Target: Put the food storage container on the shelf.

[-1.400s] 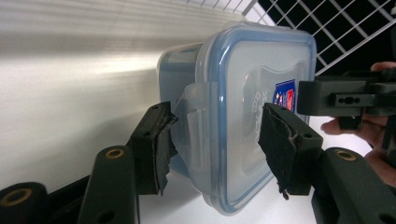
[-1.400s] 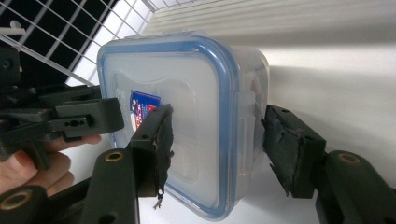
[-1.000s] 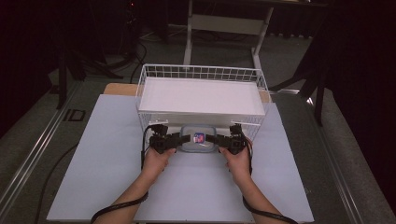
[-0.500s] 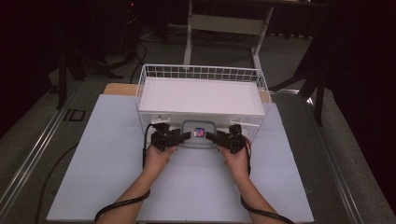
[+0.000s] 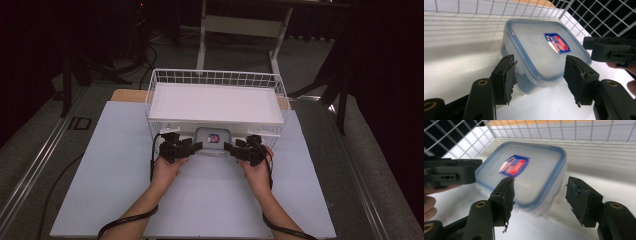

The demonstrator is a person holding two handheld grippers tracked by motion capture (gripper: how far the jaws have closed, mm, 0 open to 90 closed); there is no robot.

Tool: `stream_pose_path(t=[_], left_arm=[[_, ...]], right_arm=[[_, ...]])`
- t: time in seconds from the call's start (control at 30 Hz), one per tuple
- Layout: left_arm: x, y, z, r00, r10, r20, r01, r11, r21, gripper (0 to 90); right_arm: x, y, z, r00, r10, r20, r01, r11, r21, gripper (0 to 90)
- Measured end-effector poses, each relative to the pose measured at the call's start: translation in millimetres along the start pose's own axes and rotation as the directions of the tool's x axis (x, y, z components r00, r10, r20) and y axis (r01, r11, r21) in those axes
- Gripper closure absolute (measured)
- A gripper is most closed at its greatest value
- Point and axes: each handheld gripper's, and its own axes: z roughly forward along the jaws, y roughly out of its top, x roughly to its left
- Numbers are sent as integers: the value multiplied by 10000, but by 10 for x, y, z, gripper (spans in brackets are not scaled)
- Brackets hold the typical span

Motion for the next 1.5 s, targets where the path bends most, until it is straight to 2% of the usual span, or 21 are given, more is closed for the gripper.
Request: stream_pose_path(t=[0.07, 0.13, 0.27, 0.3, 0.33, 0.37, 0.4, 0.43, 0.53, 0.6, 0.63, 0.7, 0.77, 0.8, 0.93, 1.0, 1.07, 1.17, 1.27, 1.37, 1.5], left_arm=[[-20, -12, -42, 9998, 175, 8, -176, 9997, 195, 396], [-62, -34, -118, 9999, 147, 71, -148, 9999, 89, 393], [-80, -76, -247, 9972, 344, 657, -321, 9988, -359, 312], [-85, -93, -271, 9972, 386, 636, -357, 9983, -459, 299], [-88, -110, -292, 9968, 338, 720, -298, 9980, -554, 299], [-91, -128, -309, 9962, 314, 815, -263, 9977, -627, 296], [-101, -145, -321, 9964, 391, 757, -343, 9974, -636, 296], [-112, -165, -331, 9956, 570, 740, -521, 9965, -661, 251], [-153, -225, -351, 9897, 1291, 613, -1244, 9894, -749, 241], [-192, -258, -357, 9823, 1850, 302, -1822, 9802, -780, 149], [-207, -274, -359, 9791, 2027, 188, -2004, 9759, -863, 120], [-223, -299, -364, 9745, 2232, -239, -2245, 9706, -868, 5], [-230, -326, -384, 9650, 2535, -679, -2596, 9598, -1070, 6], [-230, -339, -397, 9622, 2619, -750, -2695, 9555, -1198, 6], [-201, -349, -440, 9645, 2535, -734, -2618, 9544, -1435, 6], [-187, -358, -454, 9635, 2533, -869, -2640, 9527, -1503, 6], [-176, -368, -463, 9657, 2450, -862, -2560, 9542, -1551, 6], [-169, -378, -466, 9631, 2541, -885, -2649, 9531, -1463, 6], [-164, -391, -466, 9642, 2513, -845, -2614, 9543, -1448, 6], [-165, -399, -469, 9609, 2643, -823, -2737, 9514, -1414, 6], [-170, -400, -478, 9614, 2648, -753, -2735, 9499, -1515, 6]], right_arm=[[50, -24, -51, 9992, -383, 79, 383, 9992, -68, 414], [96, -53, -104, 9983, -585, 78, 586, 9981, -181, 449], [178, -108, -161, 9981, -579, -233, 576, 9983, -113, 620], [219, -144, -150, 9966, -655, -499, 659, 9978, 62, 745], [219, -144, -150, 9966, -655, -499, 659, 9978, 62, 745], [262, -182, -130, 9962, -678, -552, 693, 9973, 260, 873], [262, -182, -130, 9962, -678, -552, 693, 9973, 260, 873], [293, -211, -98, 9960, -642, -628, 667, 9970, 385, 900], [329, -230, -64, 9953, -785, -573, 812, 9956, 463, 900], [354, -241, -26, 9949, -808, -610, 841, 9950, 533, 900], [366, -246, -6, 9945, -841, -622, 875, 9946, 552, 900], [386, -251, 38, 9944, -846, -639, 885, 9943, 602, 900], [400, -254, 86, 9941, -871, -643, 911, 9939, 622, 900], [406, -254, 110, 9942, -867, -635, 908, 9938, 639, 900], [401, -252, 198, 9944, -867, -601, 907, 9936, 675, 900], [405, -243, 232, 9940, -952, -533, 987, 9928, 682, 900], [420, -219, 292, 9936, -1025, -480, 1057, 9920, 687, 900], [432, -193, 332, 9933, -1071, -443, 1101, 9912, 730, 900], [455, -151, 393, 9927, -1122, -440, 1153, 9906, 735, 900], [473, -121, 446, 9930, -1102, -413, 1130, 9910, 715, 900], [474, -83, 491, 9935, -1098, -314, 1117, 9913, 696, 900]])
